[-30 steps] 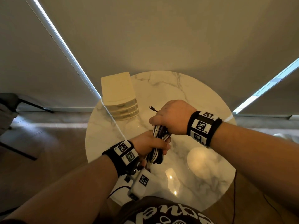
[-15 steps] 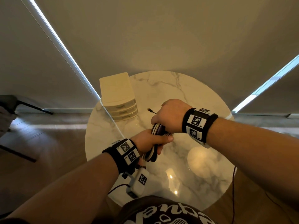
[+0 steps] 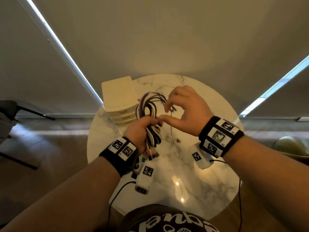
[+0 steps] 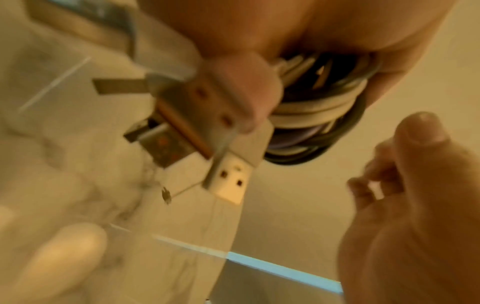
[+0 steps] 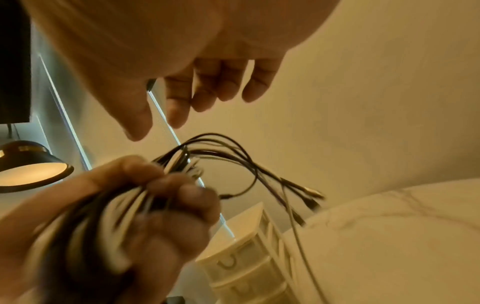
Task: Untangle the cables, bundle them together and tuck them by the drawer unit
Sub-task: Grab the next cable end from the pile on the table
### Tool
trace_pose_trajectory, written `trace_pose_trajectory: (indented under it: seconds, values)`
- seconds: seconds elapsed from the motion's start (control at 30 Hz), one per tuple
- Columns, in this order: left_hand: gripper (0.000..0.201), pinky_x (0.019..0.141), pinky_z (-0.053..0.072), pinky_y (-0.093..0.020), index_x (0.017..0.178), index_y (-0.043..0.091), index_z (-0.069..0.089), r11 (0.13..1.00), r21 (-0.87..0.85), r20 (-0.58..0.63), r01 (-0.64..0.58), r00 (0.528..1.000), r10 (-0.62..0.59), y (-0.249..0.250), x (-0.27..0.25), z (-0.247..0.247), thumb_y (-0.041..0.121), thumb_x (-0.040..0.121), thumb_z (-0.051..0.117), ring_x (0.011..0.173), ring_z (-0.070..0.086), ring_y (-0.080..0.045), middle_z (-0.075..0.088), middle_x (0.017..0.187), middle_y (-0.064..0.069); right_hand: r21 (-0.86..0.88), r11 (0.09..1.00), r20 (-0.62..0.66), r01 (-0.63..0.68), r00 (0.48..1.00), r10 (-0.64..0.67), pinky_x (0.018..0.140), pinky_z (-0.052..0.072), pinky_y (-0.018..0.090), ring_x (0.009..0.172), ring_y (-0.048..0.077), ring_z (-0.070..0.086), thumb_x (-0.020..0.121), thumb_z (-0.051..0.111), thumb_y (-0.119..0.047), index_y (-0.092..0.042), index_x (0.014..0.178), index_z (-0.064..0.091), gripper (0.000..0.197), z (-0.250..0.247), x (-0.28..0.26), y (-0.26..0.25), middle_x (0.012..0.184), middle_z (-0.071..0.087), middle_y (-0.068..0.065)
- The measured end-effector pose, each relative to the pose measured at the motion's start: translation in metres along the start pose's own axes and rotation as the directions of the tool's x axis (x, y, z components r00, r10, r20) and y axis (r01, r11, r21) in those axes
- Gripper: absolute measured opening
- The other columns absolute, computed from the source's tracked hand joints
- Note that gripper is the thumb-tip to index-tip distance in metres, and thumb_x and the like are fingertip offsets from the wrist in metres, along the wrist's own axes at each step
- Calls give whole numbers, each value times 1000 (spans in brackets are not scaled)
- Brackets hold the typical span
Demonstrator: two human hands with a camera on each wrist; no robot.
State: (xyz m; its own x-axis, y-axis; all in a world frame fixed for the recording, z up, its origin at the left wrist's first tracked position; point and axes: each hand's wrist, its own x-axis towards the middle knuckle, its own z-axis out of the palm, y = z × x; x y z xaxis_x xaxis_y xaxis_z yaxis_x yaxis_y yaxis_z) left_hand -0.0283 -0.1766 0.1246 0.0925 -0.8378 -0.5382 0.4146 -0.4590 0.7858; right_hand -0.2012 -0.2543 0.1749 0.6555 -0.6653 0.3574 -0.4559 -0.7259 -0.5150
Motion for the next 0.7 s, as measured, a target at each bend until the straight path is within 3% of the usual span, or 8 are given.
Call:
trace_pose_trajectory:
  seconds: [0.07,0.13,0.2,0.33,0.47,0.57,0.63,0.7]
  values:
    - [15,53,32,-33,75,11,62,994,-103,30,-31,999,34,12,1,7,22,80,55,56,46,-24,51,73,-10,75,984,119,-164,981,154,71,49,35,74,10,55,80,78,-59,-30,75,66,32,7,-5,-9,80,62,-10]
    - [17,60,35,-33,70,13,56,981,-182,42,-72,996,81,23,1,15,19,84,48,61,51,-25,52,72,-6,188,918,260,-349,919,296,70,53,39,72,10,60,73,83,-61,-35,81,66,32,13,-10,-14,80,66,-9]
    - [16,66,40,-35,67,15,54,964,-233,3,-129,991,133,30,3,22,15,82,49,62,51,-24,51,73,-4,275,858,294,-434,887,355,74,56,41,78,13,63,68,87,-60,-36,92,66,40,17,-14,-17,86,68,-10]
    - [8,61,37,-34,62,19,59,986,-107,-114,-130,987,117,31,6,26,20,70,59,55,51,-25,54,66,-2,286,848,234,-447,890,390,75,54,41,78,13,57,72,88,-47,-37,89,65,30,21,-11,-21,83,60,-11]
    - [9,53,38,-30,65,17,56,985,-93,-234,-142,965,117,27,8,30,20,63,64,53,49,-24,51,67,-4,253,887,168,-388,920,354,74,55,42,82,13,58,75,83,-32,-23,92,73,22,27,-12,-22,86,60,-9]
    - [14,64,42,-39,61,17,58,978,-134,-247,-158,961,121,23,8,32,23,54,68,60,50,-23,50,73,-7,258,909,112,-327,945,308,72,54,39,80,13,58,75,81,-23,-22,83,69,15,33,-16,-26,83,60,-6]
    - [12,68,42,-41,60,18,58,977,-172,-202,-123,975,87,23,7,31,24,57,68,58,51,-23,50,72,-5,309,888,159,-341,939,305,71,52,32,78,8,58,77,82,-20,-28,84,71,15,30,-14,-26,84,60,-6]
    - [6,60,41,-33,62,18,58,968,-227,-159,-111,984,76,24,6,31,19,65,63,53,45,-19,47,70,-2,366,822,303,-435,891,337,70,44,21,76,-2,57,80,85,-27,-34,85,76,13,23,-11,-23,89,61,-6]
